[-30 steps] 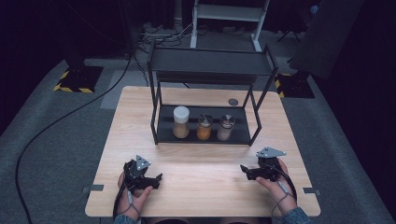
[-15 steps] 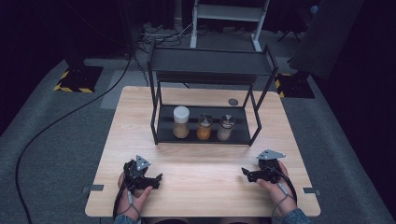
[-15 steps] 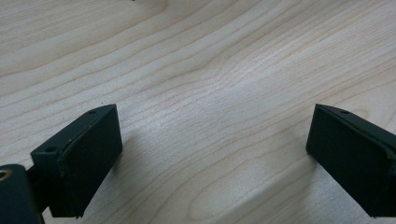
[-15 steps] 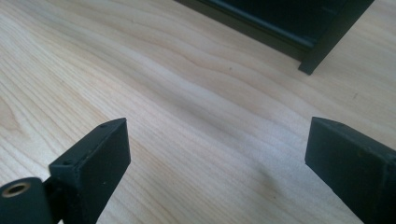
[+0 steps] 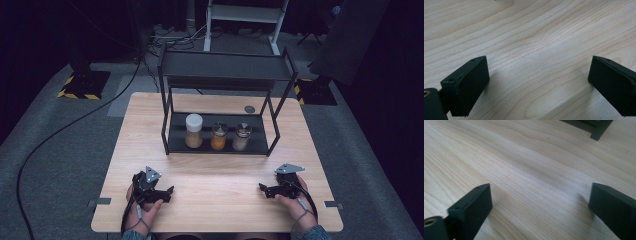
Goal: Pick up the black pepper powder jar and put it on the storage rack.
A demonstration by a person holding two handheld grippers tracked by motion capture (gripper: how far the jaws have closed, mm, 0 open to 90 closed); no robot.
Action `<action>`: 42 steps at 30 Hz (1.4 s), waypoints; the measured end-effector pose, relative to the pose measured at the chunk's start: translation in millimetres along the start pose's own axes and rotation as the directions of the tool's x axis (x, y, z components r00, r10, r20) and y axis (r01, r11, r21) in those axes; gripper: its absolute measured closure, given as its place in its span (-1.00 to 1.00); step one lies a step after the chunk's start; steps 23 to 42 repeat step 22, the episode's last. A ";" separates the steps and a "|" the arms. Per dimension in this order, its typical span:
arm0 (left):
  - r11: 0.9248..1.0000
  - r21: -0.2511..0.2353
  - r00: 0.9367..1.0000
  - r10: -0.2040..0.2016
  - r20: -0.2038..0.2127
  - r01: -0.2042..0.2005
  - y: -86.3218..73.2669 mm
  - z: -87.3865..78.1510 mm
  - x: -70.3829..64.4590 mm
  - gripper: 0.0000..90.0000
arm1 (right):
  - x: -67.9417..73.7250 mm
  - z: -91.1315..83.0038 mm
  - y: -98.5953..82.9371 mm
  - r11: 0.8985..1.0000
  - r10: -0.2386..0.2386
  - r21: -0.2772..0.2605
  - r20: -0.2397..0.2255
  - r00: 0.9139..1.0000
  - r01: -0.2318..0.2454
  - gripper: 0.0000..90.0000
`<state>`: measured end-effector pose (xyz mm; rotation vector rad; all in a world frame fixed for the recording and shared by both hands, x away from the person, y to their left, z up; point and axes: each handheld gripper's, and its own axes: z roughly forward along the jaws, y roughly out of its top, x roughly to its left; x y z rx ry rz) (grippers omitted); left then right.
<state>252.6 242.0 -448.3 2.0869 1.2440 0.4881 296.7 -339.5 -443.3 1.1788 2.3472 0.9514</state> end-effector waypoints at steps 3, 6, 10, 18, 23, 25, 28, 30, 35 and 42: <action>1.000 0.000 1.000 -0.001 0.000 0.001 -0.1 0.0 -0.2 -0.92 | 0.6 1.0 -6.3 1.000 0.001 -0.025 0.006 1.000 -0.001 -0.98; 1.000 -0.001 1.000 0.001 0.001 -0.001 -0.3 -0.1 -0.2 -0.92 | 0.3 1.5 -7.5 1.000 0.002 -0.030 0.006 1.000 -0.002 -0.98; 1.000 -0.001 1.000 0.001 0.001 -0.001 -0.4 -0.1 -0.2 -0.92 | 0.5 1.5 -7.7 1.000 0.002 -0.030 0.006 1.000 -0.002 -0.98; 1.000 -0.001 1.000 0.001 0.001 -0.001 -0.4 -0.1 -0.2 -0.93 | 0.2 1.5 -7.7 1.000 0.002 -0.031 0.005 1.000 -0.002 -0.98; 1.000 -0.001 1.000 0.001 0.001 -0.001 -0.4 -0.1 -0.2 -0.92 | -2.3 0.5 -8.8 0.999 -0.015 -0.030 -0.016 1.000 0.014 -1.00; 1.000 -0.001 1.000 0.001 0.001 -0.001 -0.4 -0.1 -0.2 -0.92 | -2.3 0.5 -8.8 0.999 -0.015 -0.030 -0.016 1.000 0.014 -1.00; 1.000 -0.001 1.000 0.001 0.001 -0.001 -0.4 -0.1 -0.2 -0.92 | -2.3 0.5 -8.8 0.999 -0.015 -0.030 -0.016 1.000 0.014 -1.00; 1.000 -0.001 1.000 0.001 0.001 -0.001 -0.4 -0.1 -0.2 -0.92 | -2.3 0.5 -8.8 0.999 -0.015 -0.030 -0.016 1.000 0.014 -1.00; 1.000 -0.001 1.000 0.001 0.001 -0.001 -0.4 -0.1 -0.2 -0.92 | -2.3 0.5 -8.8 0.999 -0.015 -0.030 -0.016 1.000 0.014 -1.00; 1.000 -0.001 1.000 0.001 0.001 -0.001 -0.4 -0.1 -0.2 -0.92 | -2.3 0.5 -8.8 0.999 -0.015 -0.030 -0.016 1.000 0.014 -1.00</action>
